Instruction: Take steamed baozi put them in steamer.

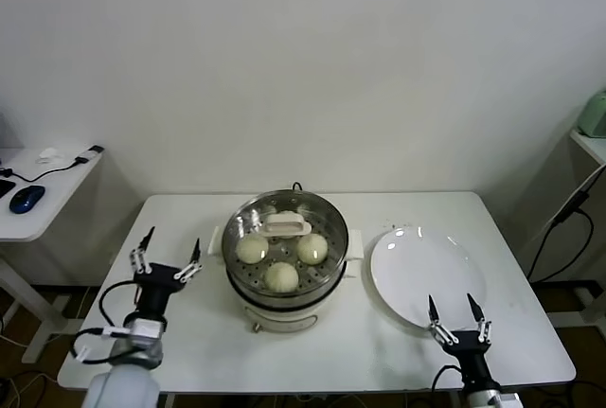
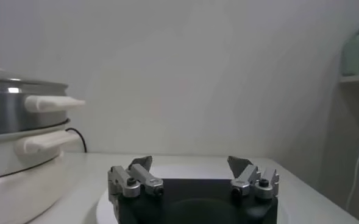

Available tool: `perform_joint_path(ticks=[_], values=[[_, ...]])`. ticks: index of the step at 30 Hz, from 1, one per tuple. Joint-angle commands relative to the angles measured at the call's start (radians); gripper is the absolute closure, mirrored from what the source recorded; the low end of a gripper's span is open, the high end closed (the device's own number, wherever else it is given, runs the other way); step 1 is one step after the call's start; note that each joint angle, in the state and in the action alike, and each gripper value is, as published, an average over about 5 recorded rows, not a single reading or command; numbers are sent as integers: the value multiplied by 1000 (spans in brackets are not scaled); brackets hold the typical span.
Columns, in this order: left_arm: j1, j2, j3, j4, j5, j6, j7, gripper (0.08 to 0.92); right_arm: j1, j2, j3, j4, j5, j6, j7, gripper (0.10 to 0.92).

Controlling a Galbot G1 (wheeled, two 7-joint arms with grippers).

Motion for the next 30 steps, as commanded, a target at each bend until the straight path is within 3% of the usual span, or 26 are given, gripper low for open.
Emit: perform_joint_path(ticks=[1, 13, 30], values=[[60, 65, -222, 1, -514, -129, -26, 177, 4, -2, -6, 0, 31, 1, 14, 203], [73, 13, -55, 255, -445, -253, -26, 177, 0, -3, -16, 12, 36, -22, 8, 203], [77, -4, 2, 279, -394, -292, -28, 177, 1, -1, -20, 11, 29, -30, 5, 203]])
